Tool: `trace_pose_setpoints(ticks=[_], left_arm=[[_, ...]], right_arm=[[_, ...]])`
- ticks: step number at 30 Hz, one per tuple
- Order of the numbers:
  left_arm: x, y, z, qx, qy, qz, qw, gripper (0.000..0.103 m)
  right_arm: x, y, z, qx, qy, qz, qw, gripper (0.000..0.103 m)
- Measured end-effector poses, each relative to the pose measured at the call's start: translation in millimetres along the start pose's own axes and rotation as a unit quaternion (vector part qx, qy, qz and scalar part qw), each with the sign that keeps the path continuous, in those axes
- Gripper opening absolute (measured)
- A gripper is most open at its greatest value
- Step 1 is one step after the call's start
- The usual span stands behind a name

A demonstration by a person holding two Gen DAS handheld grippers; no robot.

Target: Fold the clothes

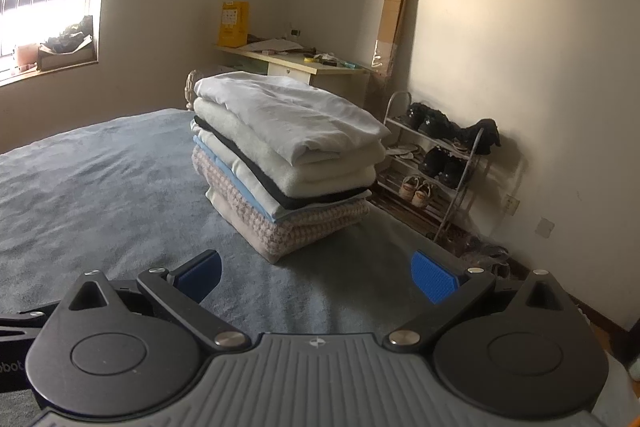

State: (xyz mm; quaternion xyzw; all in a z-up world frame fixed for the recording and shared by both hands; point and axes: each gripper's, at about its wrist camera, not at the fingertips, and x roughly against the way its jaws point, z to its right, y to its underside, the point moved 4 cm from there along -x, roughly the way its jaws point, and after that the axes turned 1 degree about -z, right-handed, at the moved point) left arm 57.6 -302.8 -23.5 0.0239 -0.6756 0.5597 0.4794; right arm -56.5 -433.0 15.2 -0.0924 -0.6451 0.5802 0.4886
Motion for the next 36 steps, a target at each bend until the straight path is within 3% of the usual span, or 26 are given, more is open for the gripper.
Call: trace_pose_setpoints(ticks=[36], left_arm=[[6.4, -2.9, -4.3, 0.009, -0.023, 0.006, 0.9997, 0.103]], right_arm=[[6.4, 2.1, 5.3, 0.009, 0.013, -0.003, 1.000, 0.103]])
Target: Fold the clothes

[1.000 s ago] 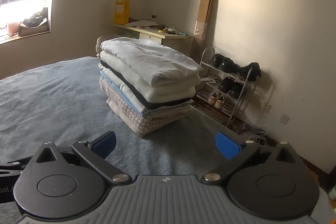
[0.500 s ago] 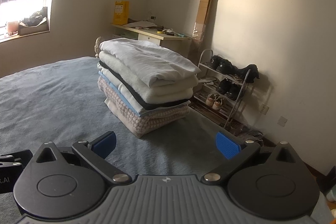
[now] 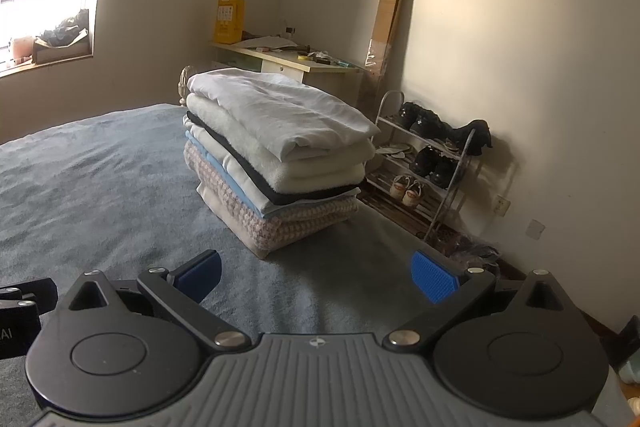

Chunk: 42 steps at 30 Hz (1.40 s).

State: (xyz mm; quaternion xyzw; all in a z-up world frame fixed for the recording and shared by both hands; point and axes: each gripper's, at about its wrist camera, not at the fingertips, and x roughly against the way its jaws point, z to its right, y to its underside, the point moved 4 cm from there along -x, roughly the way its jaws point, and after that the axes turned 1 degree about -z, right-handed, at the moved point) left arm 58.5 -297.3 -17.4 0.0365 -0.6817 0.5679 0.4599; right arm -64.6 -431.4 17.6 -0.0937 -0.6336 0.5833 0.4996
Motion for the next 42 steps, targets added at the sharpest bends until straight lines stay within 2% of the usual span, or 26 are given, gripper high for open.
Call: trace_pose_setpoints(ticks=[42], left_arm=[[-2.3, 1.6, -2.0, 0.005, -0.002, -0.013, 0.9999, 0.103]], right_arm=[[-3.5, 3.7, -0.9, 0.008, 0.003, -0.013, 1.000, 0.103]])
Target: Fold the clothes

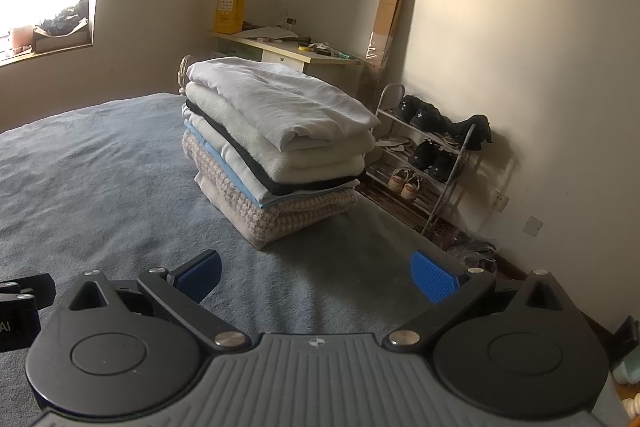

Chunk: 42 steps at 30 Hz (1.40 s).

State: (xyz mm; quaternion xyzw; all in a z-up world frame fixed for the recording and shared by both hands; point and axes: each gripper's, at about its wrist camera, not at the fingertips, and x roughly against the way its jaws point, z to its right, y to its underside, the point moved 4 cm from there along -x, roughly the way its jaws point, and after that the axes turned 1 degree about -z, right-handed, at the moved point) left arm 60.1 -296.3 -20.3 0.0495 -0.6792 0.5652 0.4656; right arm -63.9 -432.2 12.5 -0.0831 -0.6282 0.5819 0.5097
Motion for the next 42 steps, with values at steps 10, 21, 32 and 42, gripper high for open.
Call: trace_pose_setpoints(ticks=[10, 21, 32, 42], left_arm=[[1.2, 1.3, 0.1, 0.000, 0.000, -0.001, 1.0000, 0.103], [0.6, 0.9, -0.1, 0.000, 0.000, -0.002, 1.0000, 0.103], [0.9, 1.6, 1.0, -0.001, 0.000, -0.003, 1.0000, 0.103], [0.2, 1.5, 0.8, 0.000, -0.001, -0.003, 1.0000, 0.103]], right_arm=[[-0.7, -0.4, -0.3, 0.000, 0.001, 0.000, 1.000, 0.103], [-1.3, -0.8, -0.2, 0.000, 0.000, 0.000, 1.000, 0.103], [-0.2, 0.4, -0.1, -0.001, 0.000, -0.001, 1.000, 0.103], [0.5, 1.2, 0.3, -0.002, 0.000, -0.002, 1.000, 0.103]])
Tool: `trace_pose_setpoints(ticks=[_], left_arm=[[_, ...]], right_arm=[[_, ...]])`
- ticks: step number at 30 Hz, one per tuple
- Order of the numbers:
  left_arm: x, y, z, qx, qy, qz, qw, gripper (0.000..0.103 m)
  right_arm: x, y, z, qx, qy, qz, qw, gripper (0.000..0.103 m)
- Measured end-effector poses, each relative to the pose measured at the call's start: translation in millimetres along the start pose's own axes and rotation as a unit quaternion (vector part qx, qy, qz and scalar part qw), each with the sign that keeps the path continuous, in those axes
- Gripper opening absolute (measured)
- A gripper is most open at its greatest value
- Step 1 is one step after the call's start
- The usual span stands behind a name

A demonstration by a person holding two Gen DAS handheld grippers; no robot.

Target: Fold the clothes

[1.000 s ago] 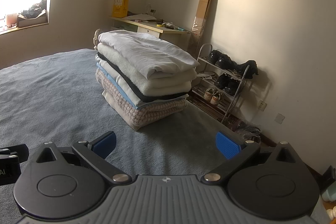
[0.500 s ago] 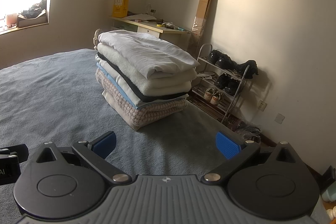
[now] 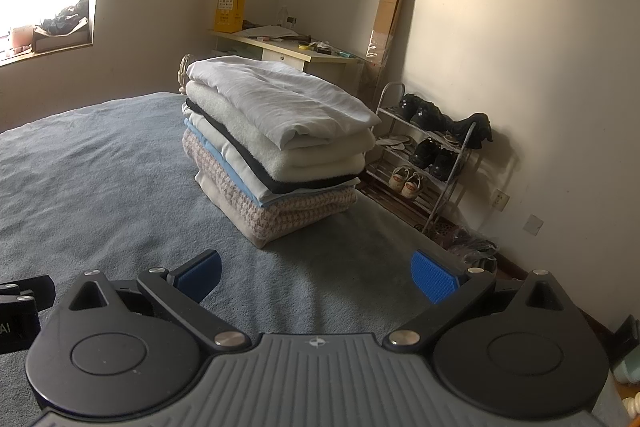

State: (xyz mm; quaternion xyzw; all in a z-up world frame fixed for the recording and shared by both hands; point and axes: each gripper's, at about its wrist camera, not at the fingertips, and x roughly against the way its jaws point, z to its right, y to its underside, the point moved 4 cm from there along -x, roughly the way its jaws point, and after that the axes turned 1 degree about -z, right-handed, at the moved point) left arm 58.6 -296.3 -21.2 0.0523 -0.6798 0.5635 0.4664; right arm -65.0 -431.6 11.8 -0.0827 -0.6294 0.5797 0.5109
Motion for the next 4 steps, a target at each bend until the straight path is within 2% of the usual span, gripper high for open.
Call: trace_pose_setpoints(ticks=[4], left_arm=[[0.8, 0.8, -0.7, 0.000, 0.000, 0.000, 1.0000, 0.103]], right_arm=[[-0.2, -0.2, 0.2, 0.000, 0.000, -0.001, 1.000, 0.103]])
